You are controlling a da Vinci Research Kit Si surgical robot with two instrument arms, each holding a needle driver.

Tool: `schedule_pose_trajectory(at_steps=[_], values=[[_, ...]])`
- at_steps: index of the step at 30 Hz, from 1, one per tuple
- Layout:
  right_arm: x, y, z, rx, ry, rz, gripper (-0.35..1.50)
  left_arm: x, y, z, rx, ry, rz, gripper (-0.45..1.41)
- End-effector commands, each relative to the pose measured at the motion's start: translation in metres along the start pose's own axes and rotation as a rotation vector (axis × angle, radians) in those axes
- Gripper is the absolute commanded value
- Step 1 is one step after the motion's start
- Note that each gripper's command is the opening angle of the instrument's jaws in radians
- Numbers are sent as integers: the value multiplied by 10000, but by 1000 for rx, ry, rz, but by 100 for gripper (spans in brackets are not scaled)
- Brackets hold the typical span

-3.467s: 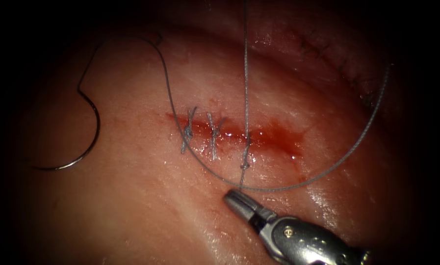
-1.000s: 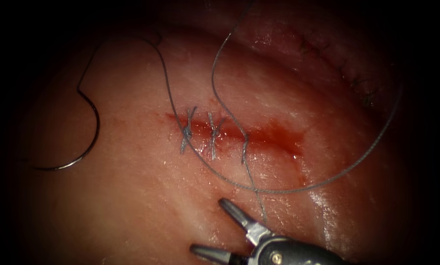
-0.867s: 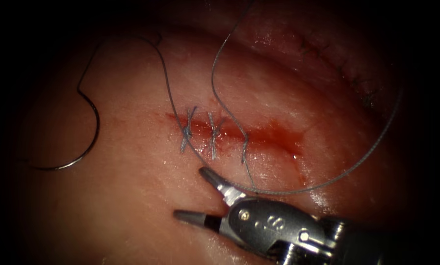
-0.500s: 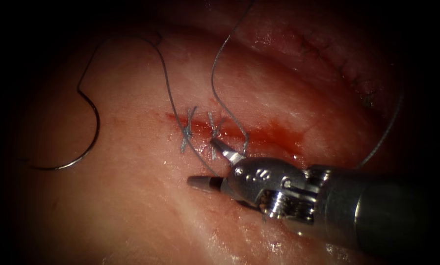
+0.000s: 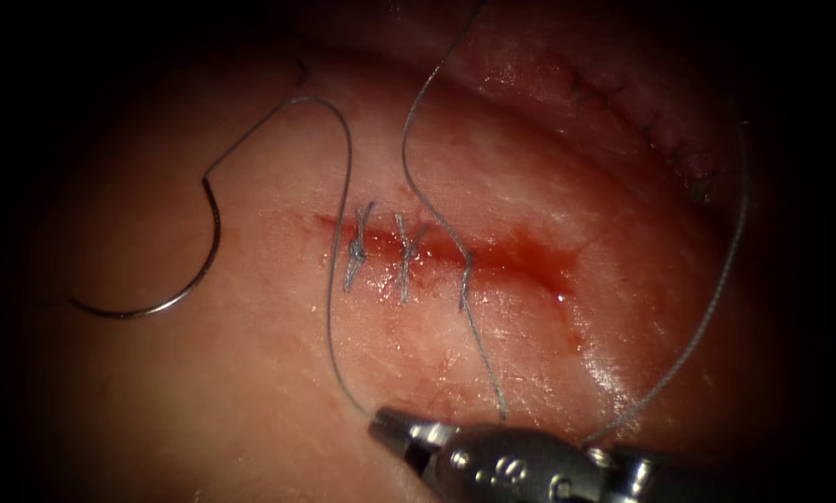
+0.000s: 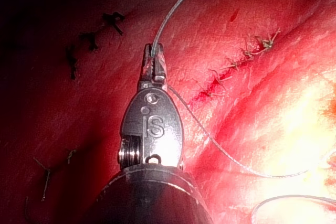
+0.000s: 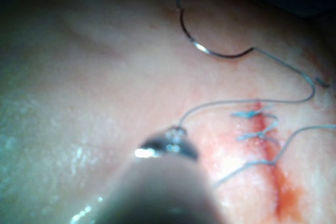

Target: Wound Closure

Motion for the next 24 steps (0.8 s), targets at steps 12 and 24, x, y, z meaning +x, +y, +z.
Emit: schedule_pose_trajectory(at_steps=[12, 24], values=[[3, -100, -92, 357, 91, -150, -35, -8, -2, 5, -2, 2, -1, -45], [-63, -16, -205, 532, 384, -138, 136, -9, -2, 5, -2, 2, -6, -45]])
